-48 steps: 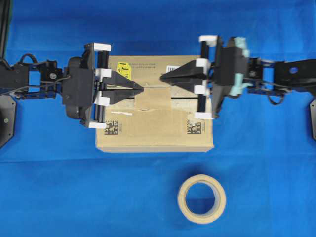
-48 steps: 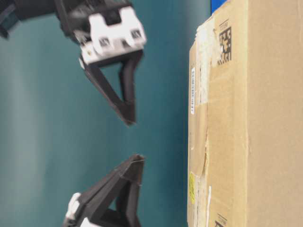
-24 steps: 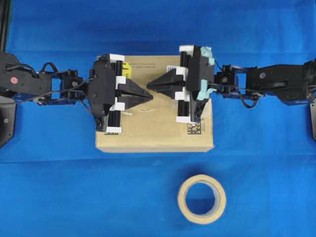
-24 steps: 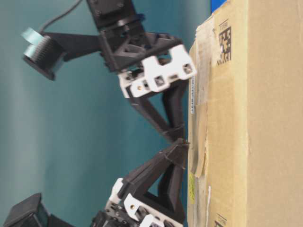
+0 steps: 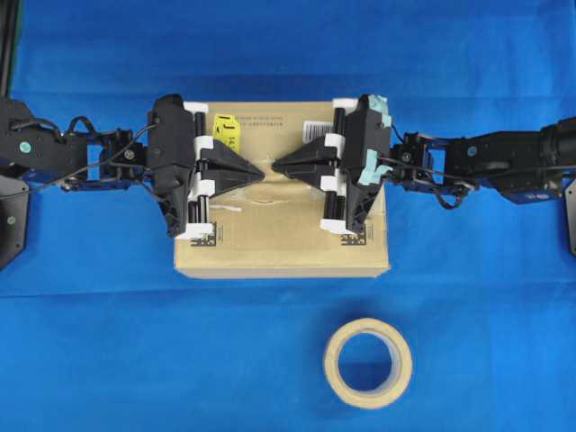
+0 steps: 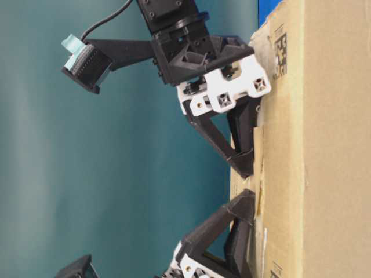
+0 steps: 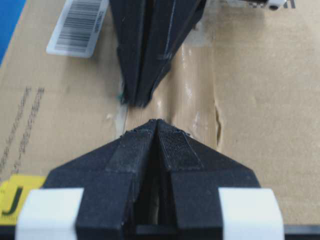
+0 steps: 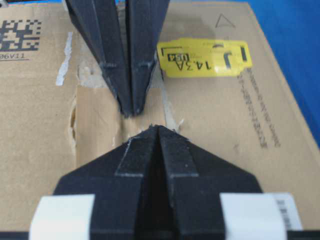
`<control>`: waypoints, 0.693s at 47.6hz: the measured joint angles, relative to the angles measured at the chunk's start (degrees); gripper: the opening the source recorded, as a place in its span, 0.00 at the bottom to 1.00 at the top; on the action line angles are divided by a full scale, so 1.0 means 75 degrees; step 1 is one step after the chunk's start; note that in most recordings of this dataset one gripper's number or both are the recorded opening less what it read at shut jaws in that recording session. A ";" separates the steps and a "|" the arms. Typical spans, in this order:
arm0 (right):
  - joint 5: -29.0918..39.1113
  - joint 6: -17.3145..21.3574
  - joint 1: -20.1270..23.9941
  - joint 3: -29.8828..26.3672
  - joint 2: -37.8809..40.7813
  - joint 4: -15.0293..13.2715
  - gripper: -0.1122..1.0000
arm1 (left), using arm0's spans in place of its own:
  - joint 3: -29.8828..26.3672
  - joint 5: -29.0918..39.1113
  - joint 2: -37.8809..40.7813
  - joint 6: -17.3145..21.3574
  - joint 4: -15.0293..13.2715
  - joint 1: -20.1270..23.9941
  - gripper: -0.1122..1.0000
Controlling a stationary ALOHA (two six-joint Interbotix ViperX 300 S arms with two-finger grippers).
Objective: Apply tape along the seams of the closed cardboard box to seal it securely.
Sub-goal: 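Press the tape flat along the seam with both gripper tips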
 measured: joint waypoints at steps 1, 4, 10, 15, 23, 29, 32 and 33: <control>0.0000 0.0012 0.0012 0.0059 -0.0023 0.0035 0.10 | 0.0035 0.0000 0.0012 -0.0035 0.0000 0.0000 0.10; 0.0000 0.0012 0.0059 0.0211 -0.0129 0.0129 0.09 | 0.0105 -0.0012 0.0023 -0.0211 0.0000 0.0000 0.10; 0.0000 0.0000 0.0141 0.0504 -0.0328 0.0293 0.10 | 0.0234 -0.0023 0.0023 -0.0398 0.0000 0.0000 0.10; -0.0012 0.0000 0.0188 0.0727 -0.0492 0.0410 0.09 | 0.0293 -0.0023 -0.0023 -0.0492 0.0000 0.0000 0.10; -0.0012 0.0000 0.0223 0.0984 -0.0703 0.0480 0.10 | 0.0352 -0.0035 -0.0047 -0.0609 0.0000 0.0000 0.10; 0.0000 -0.0129 0.0234 0.1043 -0.0855 0.0492 0.10 | 0.0352 -0.0035 -0.0105 -0.0609 0.0012 0.0012 0.10; 0.0059 -0.0223 0.0234 0.1008 -0.0996 0.0480 0.10 | 0.0316 -0.0012 -0.0211 -0.0598 0.0012 0.0000 0.10; 0.0070 -0.0258 0.0246 0.0984 -0.1066 0.0469 0.09 | 0.0316 0.0000 -0.0246 -0.0562 0.0012 0.0000 0.10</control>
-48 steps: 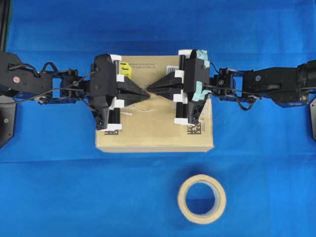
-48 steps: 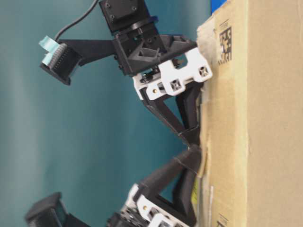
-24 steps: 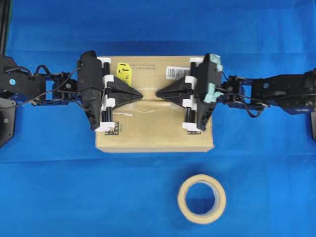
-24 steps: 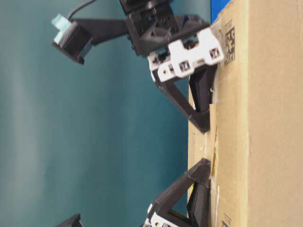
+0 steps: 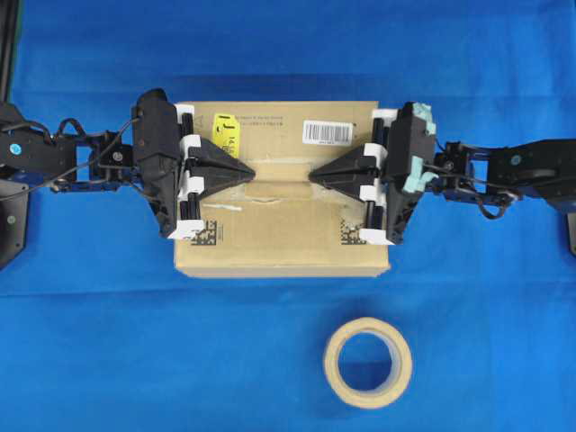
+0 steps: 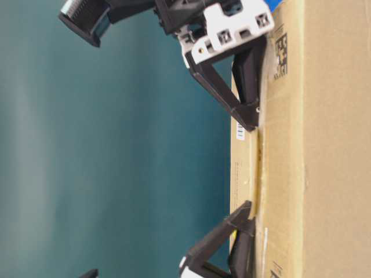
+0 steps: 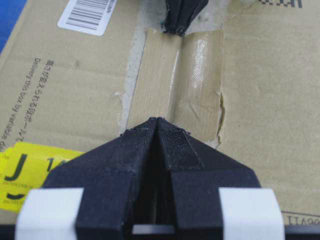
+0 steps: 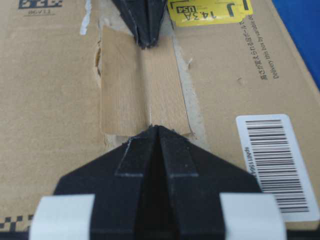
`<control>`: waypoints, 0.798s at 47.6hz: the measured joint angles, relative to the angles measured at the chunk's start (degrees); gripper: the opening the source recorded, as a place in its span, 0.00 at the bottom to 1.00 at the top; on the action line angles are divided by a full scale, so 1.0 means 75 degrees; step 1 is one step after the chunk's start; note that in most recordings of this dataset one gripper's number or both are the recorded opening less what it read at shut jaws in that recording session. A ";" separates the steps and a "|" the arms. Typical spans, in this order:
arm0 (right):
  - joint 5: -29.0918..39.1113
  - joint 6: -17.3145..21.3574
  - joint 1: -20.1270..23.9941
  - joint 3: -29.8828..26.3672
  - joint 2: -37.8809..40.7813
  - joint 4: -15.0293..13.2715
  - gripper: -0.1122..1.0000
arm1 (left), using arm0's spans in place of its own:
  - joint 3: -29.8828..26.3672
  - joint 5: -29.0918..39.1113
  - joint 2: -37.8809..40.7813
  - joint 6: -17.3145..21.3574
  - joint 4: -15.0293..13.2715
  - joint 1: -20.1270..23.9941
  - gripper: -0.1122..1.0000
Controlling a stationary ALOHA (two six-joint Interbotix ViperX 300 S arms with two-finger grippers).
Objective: Apply tape along the seams of the closed cardboard box to seal it securely.
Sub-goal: 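Press the tape flat along the seam with both gripper tips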
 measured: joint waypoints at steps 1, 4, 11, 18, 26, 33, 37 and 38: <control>0.0012 -0.0047 -0.0012 -0.0035 -0.0059 0.0000 0.09 | -0.0047 0.0047 -0.0047 0.0035 0.0000 0.0000 0.10; 0.0012 -0.0164 -0.0012 -0.0105 -0.0234 -0.0023 0.09 | -0.0176 0.0082 -0.0152 0.0094 0.0000 0.0000 0.10; 0.0012 -0.0527 -0.0105 -0.0457 -0.0562 -0.0047 0.09 | -0.0480 0.0094 -0.0422 0.0340 0.0000 0.0000 0.10; 0.0023 -0.0645 -0.0270 -0.0820 -0.0457 -0.0035 0.10 | -0.0785 0.0070 -0.0340 0.0738 0.0012 -0.0059 0.10; 0.0047 -0.0645 -0.0305 -0.1277 0.0152 -0.0035 0.10 | -0.1148 0.0059 0.0012 0.0820 0.0023 -0.0281 0.10; 0.0047 -0.0645 -0.0293 -0.1582 0.0633 -0.0035 0.09 | -0.1313 0.0059 0.0363 0.0809 0.0012 -0.0457 0.10; 0.0047 -0.0621 -0.0281 -0.1688 0.0832 -0.0012 0.09 | -0.1301 0.0059 0.0527 0.0738 0.0023 -0.0469 0.10; 0.0059 -0.0609 -0.0281 -0.1711 0.0879 0.0000 0.09 | -0.1301 0.0059 0.0551 0.0715 0.0023 -0.0469 0.10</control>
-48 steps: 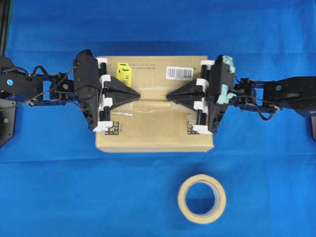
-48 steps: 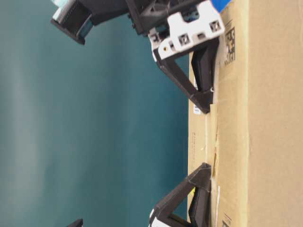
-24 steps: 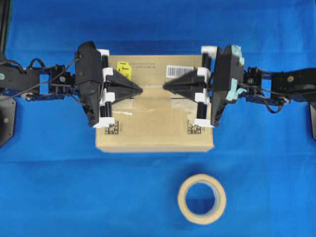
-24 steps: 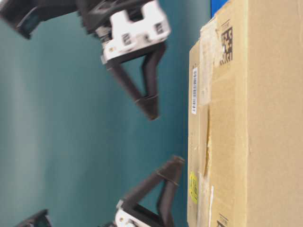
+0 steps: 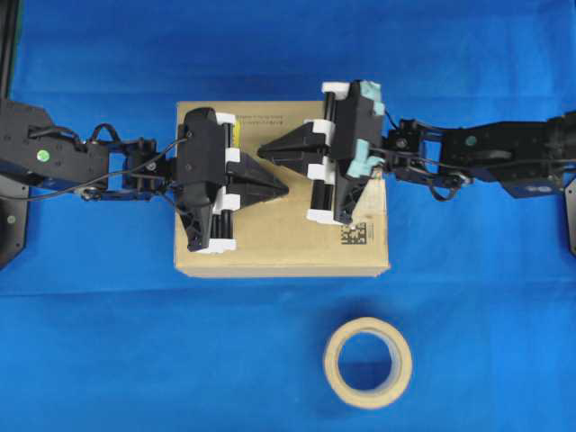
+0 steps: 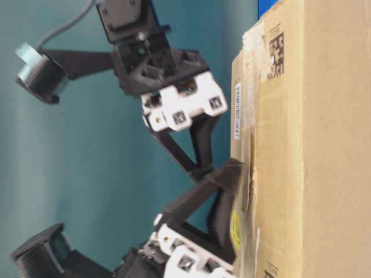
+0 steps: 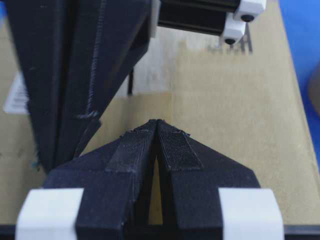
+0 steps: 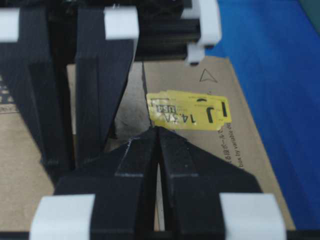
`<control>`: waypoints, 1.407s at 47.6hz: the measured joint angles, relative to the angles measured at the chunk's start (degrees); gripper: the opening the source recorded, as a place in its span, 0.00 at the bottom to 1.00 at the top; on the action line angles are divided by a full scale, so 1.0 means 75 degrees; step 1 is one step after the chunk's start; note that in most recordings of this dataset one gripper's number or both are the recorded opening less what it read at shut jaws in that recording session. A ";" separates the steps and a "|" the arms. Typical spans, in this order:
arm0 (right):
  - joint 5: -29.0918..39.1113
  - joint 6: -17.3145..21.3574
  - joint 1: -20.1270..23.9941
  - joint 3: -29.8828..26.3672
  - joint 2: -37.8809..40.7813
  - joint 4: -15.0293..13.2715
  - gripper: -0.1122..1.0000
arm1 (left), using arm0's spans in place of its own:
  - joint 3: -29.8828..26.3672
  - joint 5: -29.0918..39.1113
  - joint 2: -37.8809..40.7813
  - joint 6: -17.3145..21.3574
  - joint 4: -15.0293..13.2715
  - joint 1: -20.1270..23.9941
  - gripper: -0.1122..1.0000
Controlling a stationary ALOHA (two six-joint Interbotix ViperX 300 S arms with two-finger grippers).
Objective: Apply tape along the seams of the closed cardboard box to seal it securely.
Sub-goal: 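Press the tape flat along the seam with both gripper tips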
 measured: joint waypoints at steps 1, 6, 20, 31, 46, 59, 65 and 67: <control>-0.0012 0.0012 0.0012 -0.0012 0.0023 0.0012 0.10 | 0.0012 0.0000 0.0023 -0.0012 0.0000 0.0000 0.10; 0.0000 0.0012 0.0105 -0.0023 0.0199 0.0141 0.09 | 0.0105 -0.0012 0.0094 0.0000 -0.0012 0.0012 0.10; -0.0094 0.0012 0.0363 0.0117 0.0563 0.0832 0.09 | 0.0703 -0.0211 0.0070 -0.0340 -0.0035 0.0012 0.10; -0.0176 0.0012 0.0574 0.0375 0.0551 0.1359 0.10 | 0.1078 -0.0586 0.0035 -0.0797 -0.0035 0.0000 0.10; -0.0234 0.0012 0.1066 0.0809 0.0340 0.2051 0.10 | 0.1266 -0.0691 -0.0059 -0.1043 -0.0023 0.0000 0.10; -0.0258 0.0000 0.1289 0.1125 0.0105 0.2273 0.09 | 0.1418 -0.0691 -0.0176 -0.1207 -0.0035 -0.0047 0.10; -0.0258 0.0000 0.1324 0.1219 0.0035 0.2273 0.09 | 0.1465 -0.0656 -0.0199 -0.1336 -0.0023 -0.0047 0.10; -0.0258 0.0000 0.1336 0.1230 0.0023 0.2285 0.09 | 0.1453 -0.0621 -0.0211 -0.1359 -0.0035 -0.0059 0.10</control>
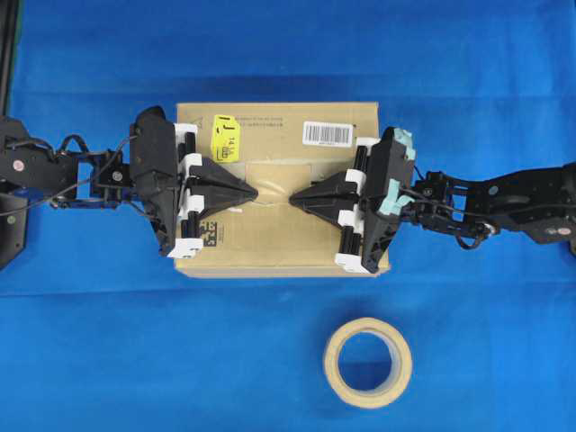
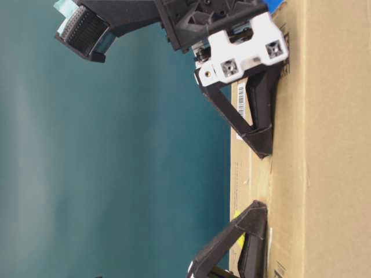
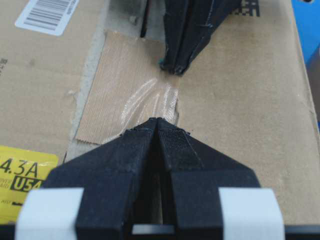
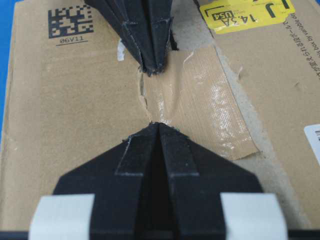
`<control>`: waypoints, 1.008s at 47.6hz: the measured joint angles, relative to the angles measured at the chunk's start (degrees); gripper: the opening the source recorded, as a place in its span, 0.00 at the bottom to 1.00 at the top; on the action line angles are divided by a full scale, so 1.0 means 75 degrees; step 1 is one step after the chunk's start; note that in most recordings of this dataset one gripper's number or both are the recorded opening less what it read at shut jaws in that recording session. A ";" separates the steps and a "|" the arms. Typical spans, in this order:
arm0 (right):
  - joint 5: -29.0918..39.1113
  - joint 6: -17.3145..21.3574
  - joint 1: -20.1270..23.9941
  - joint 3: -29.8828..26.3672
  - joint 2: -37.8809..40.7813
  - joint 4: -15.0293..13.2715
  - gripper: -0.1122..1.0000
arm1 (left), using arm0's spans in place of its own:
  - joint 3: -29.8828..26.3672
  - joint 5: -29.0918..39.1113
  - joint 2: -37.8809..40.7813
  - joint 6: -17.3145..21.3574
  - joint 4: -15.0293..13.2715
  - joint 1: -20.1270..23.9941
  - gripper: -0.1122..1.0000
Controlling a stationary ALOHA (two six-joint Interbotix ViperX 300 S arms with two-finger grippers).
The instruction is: Apply tape along the seams of the closed cardboard box to seal it securely.
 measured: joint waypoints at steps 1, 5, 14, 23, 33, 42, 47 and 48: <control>0.0000 0.0000 0.0000 0.0012 -0.0012 0.0000 0.09 | 0.0012 0.0000 0.0000 0.0000 0.0012 0.0000 0.10; 0.0000 -0.0012 0.0023 0.0059 -0.0070 0.0000 0.09 | 0.0012 0.0070 -0.0023 -0.0012 0.0000 0.0000 0.10; 0.0023 -0.0246 0.0094 0.0246 -0.0457 0.0000 0.09 | -0.0070 0.0445 -0.0258 -0.0035 0.0000 -0.0012 0.10; 0.0352 -0.0902 0.0199 0.0480 -0.1594 0.0000 0.09 | -0.0211 0.1547 -0.1371 0.0082 0.0000 -0.0070 0.10; 0.0797 -0.1559 -0.0094 0.0633 -0.3000 0.0000 0.09 | -0.0094 0.2074 -0.2801 0.0492 0.0023 -0.0023 0.10; 0.1266 -0.1840 -0.0340 0.1207 -0.4242 0.0012 0.09 | 0.0527 0.2320 -0.4113 0.0527 0.0035 0.0070 0.10; 0.1547 -0.1863 -0.0457 0.1594 -0.4992 0.0000 0.09 | 0.0867 0.2555 -0.4898 0.0527 0.0023 0.0082 0.10; 0.1594 -0.1875 -0.0457 0.1664 -0.5109 0.0000 0.09 | 0.0926 0.2602 -0.5027 0.0516 0.0035 0.0094 0.10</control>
